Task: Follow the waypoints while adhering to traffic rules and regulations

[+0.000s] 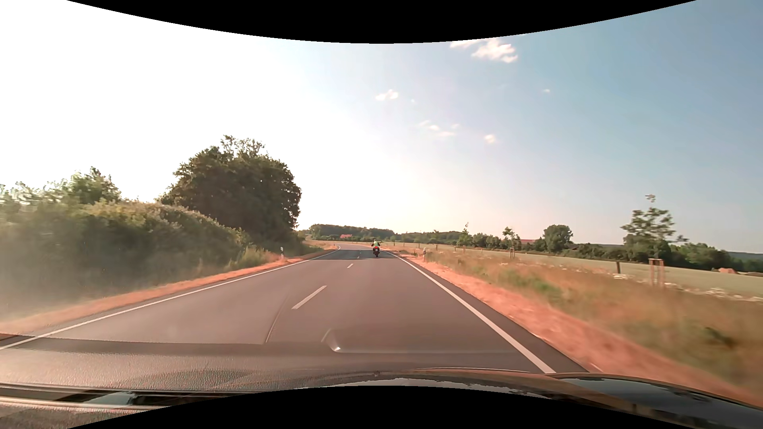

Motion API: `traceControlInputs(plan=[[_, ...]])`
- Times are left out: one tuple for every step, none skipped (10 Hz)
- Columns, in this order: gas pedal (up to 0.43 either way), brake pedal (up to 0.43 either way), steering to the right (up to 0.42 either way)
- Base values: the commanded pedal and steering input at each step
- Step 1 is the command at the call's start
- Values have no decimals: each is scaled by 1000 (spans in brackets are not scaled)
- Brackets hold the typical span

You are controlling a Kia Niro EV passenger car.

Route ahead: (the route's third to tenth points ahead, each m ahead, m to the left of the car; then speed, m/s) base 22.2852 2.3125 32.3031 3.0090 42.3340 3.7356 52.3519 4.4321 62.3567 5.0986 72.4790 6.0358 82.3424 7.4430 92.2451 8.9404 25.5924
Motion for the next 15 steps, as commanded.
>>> traceControlInputs(plan=[[138, 0, -13], [138, 0, -13], [138, 0, -13], [138, 0, -13], [138, 0, -13], [138, 0, -12], [157, 0, -13], [177, 0, -12], [189, 0, -13], [197, 0, -13], [197, 0, -12], [197, 0, -12], [197, 0, -12], [197, 0, -12], [197, 0, -12]])
